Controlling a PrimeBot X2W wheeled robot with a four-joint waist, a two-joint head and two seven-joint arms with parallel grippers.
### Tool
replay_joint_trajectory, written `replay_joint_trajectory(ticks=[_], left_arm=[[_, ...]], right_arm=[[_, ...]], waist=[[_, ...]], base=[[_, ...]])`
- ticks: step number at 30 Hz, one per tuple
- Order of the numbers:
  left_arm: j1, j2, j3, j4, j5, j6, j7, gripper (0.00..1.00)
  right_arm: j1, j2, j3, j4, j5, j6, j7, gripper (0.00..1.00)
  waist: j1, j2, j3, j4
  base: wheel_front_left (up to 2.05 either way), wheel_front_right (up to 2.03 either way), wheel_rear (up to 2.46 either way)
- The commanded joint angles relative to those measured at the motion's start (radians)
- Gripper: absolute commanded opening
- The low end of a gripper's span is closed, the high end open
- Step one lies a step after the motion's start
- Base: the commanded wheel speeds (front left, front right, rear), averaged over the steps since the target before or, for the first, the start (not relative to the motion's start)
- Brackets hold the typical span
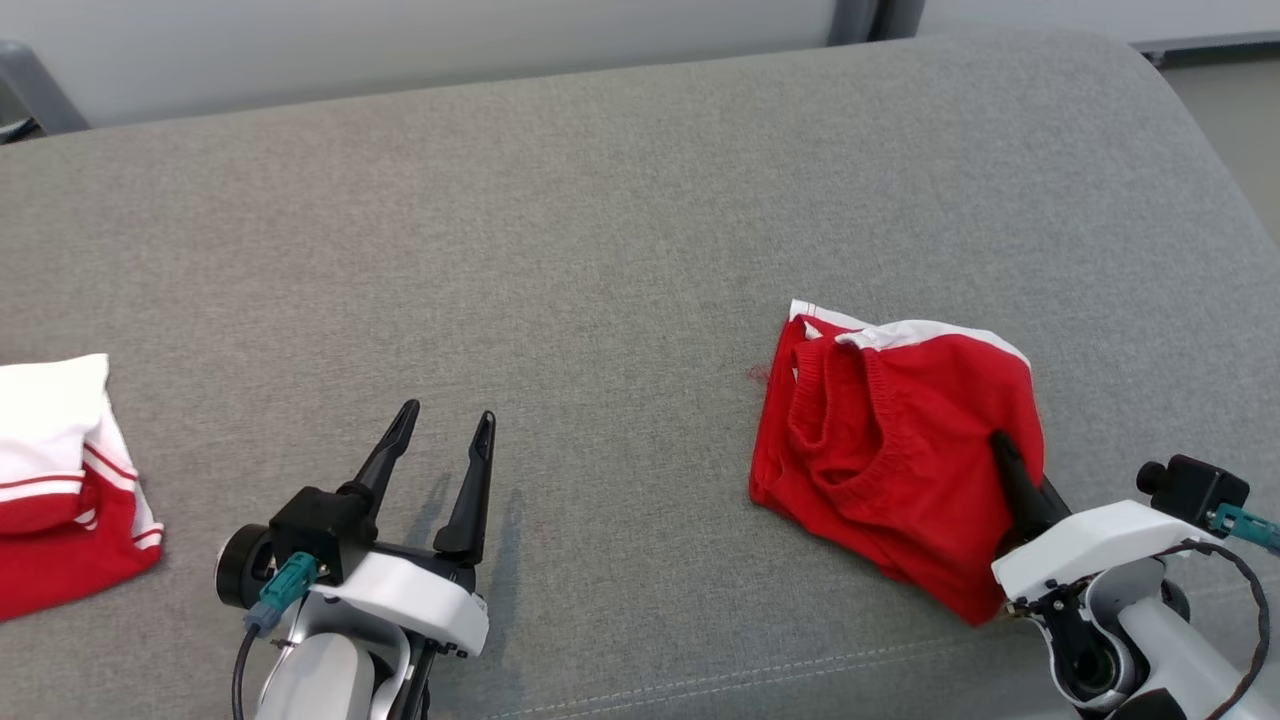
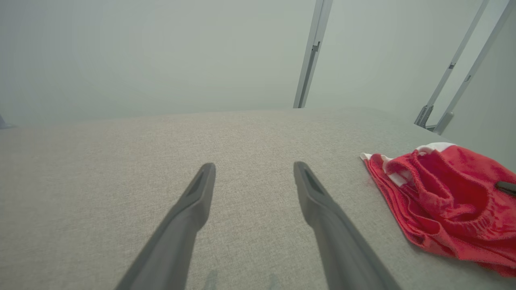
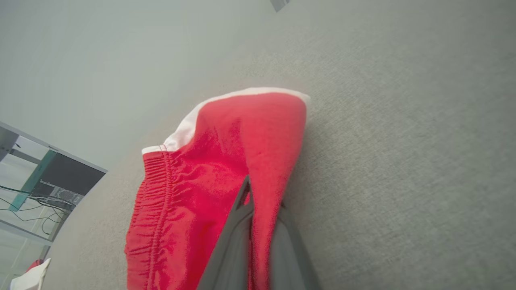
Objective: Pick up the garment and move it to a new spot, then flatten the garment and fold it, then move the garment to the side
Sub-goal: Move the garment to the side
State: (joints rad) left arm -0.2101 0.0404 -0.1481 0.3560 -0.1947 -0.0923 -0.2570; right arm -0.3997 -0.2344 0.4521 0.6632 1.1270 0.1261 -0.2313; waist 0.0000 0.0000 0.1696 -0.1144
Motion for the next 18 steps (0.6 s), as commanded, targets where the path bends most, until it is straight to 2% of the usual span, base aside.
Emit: replay_joint_trajectory(ticks=[1,6,14,18], left_arm=[[-0.041,0.010,0.034,-0.039,0.007,-0.007,-0.005,1.00],[-0.057,0.010,0.036,-0.063,0.005,-0.012,-0.005,1.00],[-0.089,0.010,0.023,-0.128,0.046,-0.022,-0.005,1.00],[-0.096,0.010,0.020,-0.144,0.054,-0.026,-0.005,1.00]], right_arm=[[-0.033,-0.029,0.015,0.001,-0.048,0.005,-0.024,0.00],[-0.108,-0.060,-0.001,0.063,-0.146,0.005,-0.029,0.00],[-0.271,-0.151,-0.160,0.156,-0.357,0.005,-0.030,0.00],[-0.341,-0.175,-0.264,0.231,-0.432,0.005,-0.030,0.00]], waist=[[0.0000,0.0000,0.052,-0.045],[0.0000,0.0000,0.091,-0.045],[0.0000,0.0000,0.158,0.011],[0.0000,0.0000,0.189,0.042]], base=[[0.00,0.00,0.00],[0.00,0.00,0.00],[0.00,0.00,0.00],[0.00,0.00,0.00]])
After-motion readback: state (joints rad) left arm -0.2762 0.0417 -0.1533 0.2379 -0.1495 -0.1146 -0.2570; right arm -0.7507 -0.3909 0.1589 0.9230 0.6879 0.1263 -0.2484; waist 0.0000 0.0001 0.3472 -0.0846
